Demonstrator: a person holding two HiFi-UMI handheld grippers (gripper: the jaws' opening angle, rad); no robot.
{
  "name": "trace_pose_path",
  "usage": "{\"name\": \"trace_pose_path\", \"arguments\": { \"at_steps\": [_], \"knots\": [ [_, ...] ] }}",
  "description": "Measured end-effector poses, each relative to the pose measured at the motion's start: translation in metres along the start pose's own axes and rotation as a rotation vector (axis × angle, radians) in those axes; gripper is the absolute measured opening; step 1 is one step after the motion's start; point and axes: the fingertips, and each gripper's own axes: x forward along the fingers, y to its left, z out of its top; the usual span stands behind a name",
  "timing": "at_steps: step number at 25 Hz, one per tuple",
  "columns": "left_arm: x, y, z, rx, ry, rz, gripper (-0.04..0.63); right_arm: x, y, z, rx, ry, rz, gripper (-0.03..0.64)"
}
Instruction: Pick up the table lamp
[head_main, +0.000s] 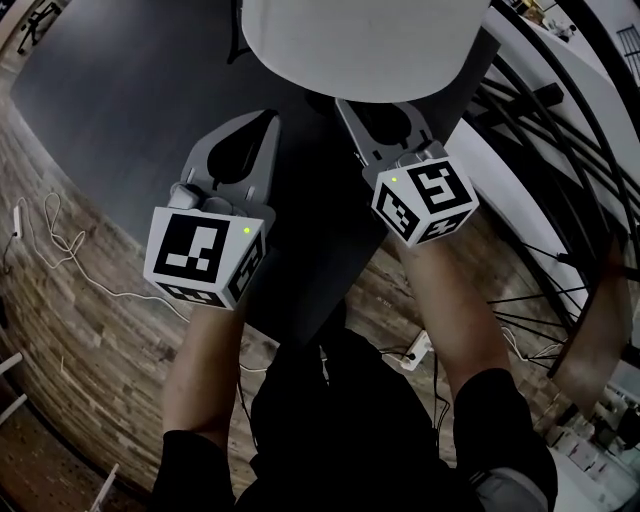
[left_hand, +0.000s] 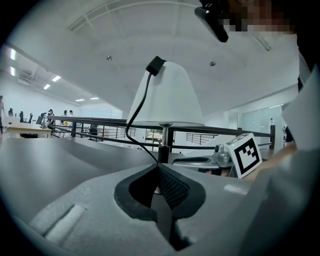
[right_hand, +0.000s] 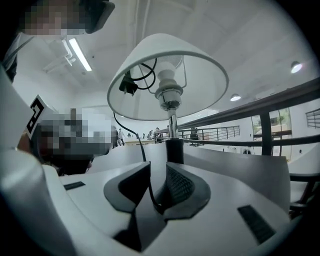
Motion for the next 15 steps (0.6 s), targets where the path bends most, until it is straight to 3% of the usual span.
{"name": "trace_pose_path", "arguments": {
  "at_steps": [8,15],
  "knots": [
    [0.012,0.005,-0.002,0.023,-0.024,-0.017,0.003,0.023,-0.027,-0.001,-0.029,-0.027,-0.110,0.195],
    [0.022,0.009,-0.004,0.042,-0.051,-0.035,0.003,0.048,-0.040,0.005,-0.037,-0.074,-0.116,0.216]
  ]
}}
